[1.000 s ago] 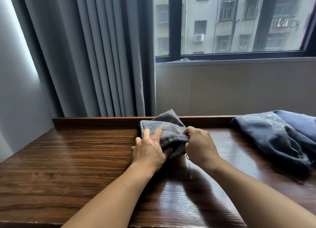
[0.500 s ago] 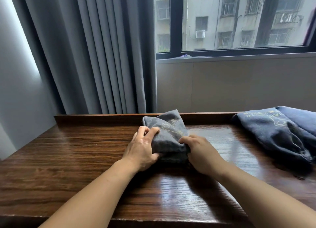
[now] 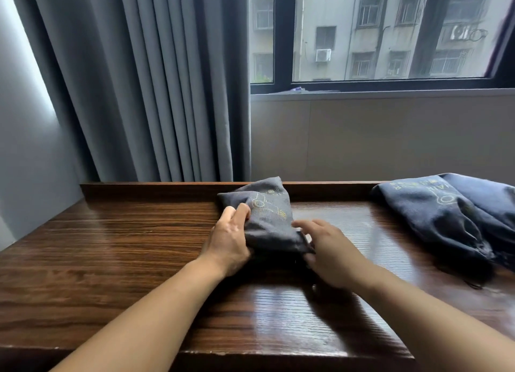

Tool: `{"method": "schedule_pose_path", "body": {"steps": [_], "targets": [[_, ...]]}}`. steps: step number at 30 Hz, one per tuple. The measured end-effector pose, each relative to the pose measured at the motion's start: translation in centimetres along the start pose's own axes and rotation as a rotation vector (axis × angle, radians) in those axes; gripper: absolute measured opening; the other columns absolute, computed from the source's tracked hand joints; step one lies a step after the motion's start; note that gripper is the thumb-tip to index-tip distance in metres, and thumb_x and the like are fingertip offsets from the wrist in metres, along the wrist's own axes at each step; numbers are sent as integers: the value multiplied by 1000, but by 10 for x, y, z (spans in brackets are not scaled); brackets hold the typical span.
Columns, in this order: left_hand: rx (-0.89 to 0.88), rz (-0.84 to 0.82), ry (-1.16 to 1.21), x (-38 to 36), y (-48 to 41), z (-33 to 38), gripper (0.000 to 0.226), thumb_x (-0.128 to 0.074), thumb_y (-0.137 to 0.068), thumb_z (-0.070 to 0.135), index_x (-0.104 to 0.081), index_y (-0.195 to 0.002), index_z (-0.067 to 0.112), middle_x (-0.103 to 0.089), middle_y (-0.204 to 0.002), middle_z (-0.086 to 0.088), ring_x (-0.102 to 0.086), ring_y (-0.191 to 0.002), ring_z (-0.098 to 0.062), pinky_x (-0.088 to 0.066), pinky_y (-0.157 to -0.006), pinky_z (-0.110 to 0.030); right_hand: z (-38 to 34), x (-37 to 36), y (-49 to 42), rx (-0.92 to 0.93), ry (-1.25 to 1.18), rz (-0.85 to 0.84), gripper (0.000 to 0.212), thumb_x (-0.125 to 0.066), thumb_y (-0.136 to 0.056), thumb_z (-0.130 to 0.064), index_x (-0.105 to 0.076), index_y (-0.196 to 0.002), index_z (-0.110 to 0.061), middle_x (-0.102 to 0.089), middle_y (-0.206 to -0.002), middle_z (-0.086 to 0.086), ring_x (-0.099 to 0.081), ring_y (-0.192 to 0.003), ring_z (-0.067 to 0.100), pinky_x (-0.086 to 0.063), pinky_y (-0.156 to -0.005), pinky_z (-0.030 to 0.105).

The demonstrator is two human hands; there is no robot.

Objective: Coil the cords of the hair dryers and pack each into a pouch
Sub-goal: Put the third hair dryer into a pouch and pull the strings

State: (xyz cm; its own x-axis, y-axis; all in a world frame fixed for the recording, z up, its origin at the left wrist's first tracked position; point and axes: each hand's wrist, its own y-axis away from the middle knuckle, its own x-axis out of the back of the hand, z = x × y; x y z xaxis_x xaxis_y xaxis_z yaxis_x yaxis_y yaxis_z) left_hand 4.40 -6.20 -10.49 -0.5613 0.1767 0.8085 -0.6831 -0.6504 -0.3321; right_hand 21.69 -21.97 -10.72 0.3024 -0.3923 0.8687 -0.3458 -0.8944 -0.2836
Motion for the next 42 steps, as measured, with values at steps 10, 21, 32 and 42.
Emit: {"method": "schedule_pose_path", "body": {"steps": [10, 21, 32, 42], "targets": [[20, -129, -167, 36, 46, -47, 9, -71, -91, 34, -72, -92, 26, -70, -73, 9, -65, -76, -9, -41, -70, -17, 7, 6, 5, -36, 172, -97, 23, -67, -90, -28, -60, -69, -22, -65, -72, -2, -51, -68, 17, -34, -61, 30], [-207, -221, 13, 77, 55, -73, 16, -72, -88, 33, -82, -90, 21, -77, -80, 18, -71, -75, 1, -52, -72, -16, 32, 42, 21, 11, 140, -149, 3, -79, -85, -34, -80, -88, -34, -69, -66, -18, -59, -63, -7, -41, -59, 11], [21, -281, -138, 124, 66, -121, 17, -72, -91, 27, -77, -85, 42, -72, -84, 34, -68, -85, 9, -44, -74, -5, 74, 73, 39, -37, 270, -130, 5, -83, -81, -34, -79, -78, -36, -71, -71, -29, -66, -70, -9, -52, -72, 16], [34, -457, -539, 130, 41, -85, 51, -73, -86, 40, -56, -134, 40, -50, -137, 15, -48, -129, -7, -40, -109, -22, 34, 63, 31, -15, 348, -139, 48, -72, -79, -31, -62, -125, -36, -59, -122, -14, -57, -116, 11, -44, -101, 27]]}}
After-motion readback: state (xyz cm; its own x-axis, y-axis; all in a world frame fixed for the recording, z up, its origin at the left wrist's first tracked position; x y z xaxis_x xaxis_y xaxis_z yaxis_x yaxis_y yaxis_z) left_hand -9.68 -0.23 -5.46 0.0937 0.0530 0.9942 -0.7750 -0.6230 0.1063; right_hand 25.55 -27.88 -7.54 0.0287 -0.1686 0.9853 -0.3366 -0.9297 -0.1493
